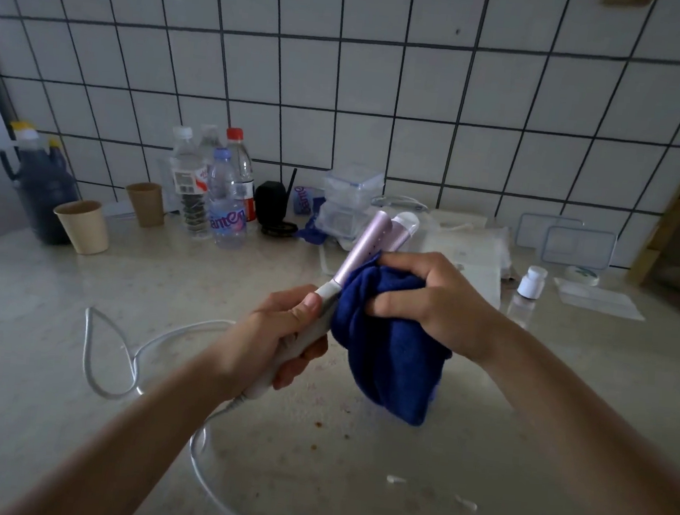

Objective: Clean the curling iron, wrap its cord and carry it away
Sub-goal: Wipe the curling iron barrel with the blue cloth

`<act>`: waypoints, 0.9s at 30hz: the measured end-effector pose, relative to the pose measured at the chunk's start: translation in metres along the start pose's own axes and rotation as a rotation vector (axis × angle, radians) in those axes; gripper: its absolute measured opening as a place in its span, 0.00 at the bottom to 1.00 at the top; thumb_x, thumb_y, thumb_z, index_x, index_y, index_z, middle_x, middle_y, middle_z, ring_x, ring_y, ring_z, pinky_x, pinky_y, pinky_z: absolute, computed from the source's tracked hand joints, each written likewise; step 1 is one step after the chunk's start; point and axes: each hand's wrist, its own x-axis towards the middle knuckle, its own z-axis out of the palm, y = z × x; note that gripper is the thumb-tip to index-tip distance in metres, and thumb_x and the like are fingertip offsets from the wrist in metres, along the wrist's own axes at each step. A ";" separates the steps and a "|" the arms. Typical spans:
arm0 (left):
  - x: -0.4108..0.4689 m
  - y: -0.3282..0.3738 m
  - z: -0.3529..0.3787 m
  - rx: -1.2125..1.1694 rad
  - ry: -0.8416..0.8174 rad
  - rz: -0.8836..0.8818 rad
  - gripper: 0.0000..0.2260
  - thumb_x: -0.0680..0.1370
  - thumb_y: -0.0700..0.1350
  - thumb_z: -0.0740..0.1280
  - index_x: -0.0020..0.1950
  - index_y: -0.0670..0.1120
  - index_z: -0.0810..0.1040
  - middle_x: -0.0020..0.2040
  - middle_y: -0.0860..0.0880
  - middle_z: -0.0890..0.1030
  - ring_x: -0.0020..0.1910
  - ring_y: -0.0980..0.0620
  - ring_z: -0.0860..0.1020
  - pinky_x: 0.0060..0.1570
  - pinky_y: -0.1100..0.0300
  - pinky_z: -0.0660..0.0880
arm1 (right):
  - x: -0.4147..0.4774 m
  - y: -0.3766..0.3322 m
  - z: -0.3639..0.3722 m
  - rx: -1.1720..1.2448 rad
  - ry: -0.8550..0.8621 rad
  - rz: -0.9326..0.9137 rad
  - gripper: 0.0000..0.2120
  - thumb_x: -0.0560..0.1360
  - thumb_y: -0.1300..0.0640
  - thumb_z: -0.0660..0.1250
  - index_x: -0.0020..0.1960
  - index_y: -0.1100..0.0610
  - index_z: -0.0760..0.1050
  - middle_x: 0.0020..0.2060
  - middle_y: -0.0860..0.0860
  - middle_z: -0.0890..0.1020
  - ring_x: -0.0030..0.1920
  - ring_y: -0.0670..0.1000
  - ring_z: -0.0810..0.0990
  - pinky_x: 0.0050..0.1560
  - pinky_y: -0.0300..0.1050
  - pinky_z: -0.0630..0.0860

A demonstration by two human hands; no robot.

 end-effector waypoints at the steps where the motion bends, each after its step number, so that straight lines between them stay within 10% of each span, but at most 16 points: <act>1: 0.000 0.000 -0.001 0.001 -0.006 -0.001 0.24 0.81 0.56 0.59 0.58 0.32 0.69 0.39 0.39 0.73 0.22 0.51 0.65 0.20 0.63 0.63 | 0.000 0.000 0.000 0.012 -0.005 -0.003 0.11 0.71 0.55 0.74 0.53 0.48 0.86 0.45 0.50 0.88 0.48 0.51 0.87 0.50 0.44 0.81; 27: -0.002 -0.002 -0.010 0.352 0.039 0.109 0.12 0.78 0.64 0.64 0.47 0.57 0.76 0.35 0.50 0.77 0.27 0.50 0.70 0.24 0.57 0.69 | -0.002 0.012 -0.004 0.148 -0.115 0.150 0.20 0.72 0.56 0.74 0.64 0.48 0.82 0.56 0.52 0.87 0.58 0.53 0.86 0.58 0.48 0.81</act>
